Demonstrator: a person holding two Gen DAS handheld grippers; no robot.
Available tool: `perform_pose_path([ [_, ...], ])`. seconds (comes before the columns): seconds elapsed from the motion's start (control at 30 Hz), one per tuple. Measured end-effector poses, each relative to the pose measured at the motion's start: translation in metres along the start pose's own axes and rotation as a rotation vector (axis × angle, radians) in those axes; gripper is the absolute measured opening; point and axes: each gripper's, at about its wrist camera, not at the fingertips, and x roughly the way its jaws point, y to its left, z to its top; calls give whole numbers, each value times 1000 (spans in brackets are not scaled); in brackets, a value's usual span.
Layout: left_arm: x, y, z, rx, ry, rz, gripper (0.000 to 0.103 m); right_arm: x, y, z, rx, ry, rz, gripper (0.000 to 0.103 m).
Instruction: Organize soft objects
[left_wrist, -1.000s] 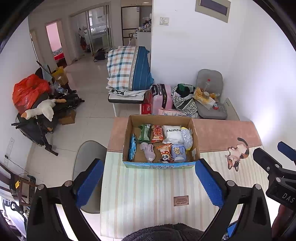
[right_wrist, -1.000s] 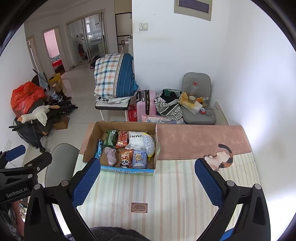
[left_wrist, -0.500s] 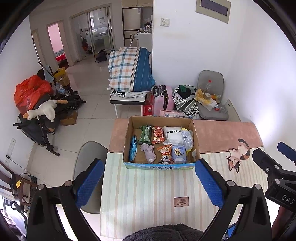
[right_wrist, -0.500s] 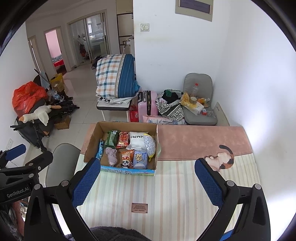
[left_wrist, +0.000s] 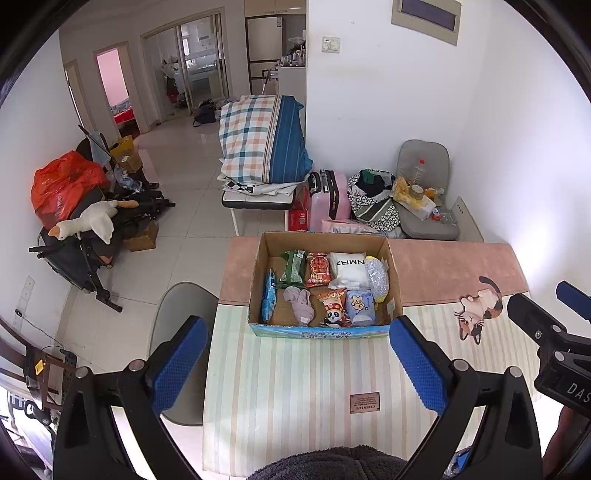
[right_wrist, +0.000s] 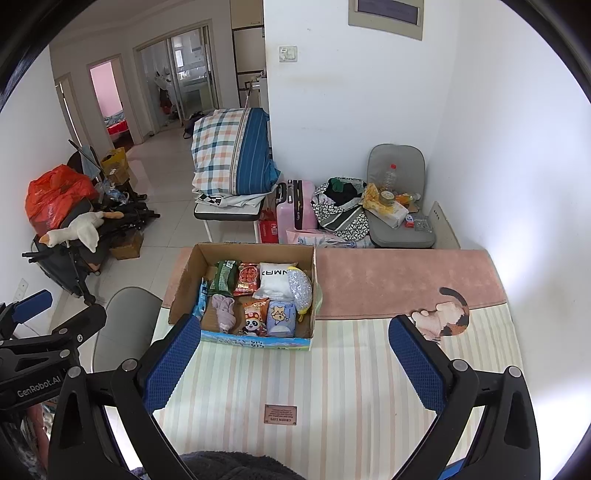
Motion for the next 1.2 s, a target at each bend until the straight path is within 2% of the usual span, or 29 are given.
perform_pose_path([
  [1.2, 0, -2, 2, -4, 2, 7, 101, 0, 8, 7, -10, 1, 5, 103],
])
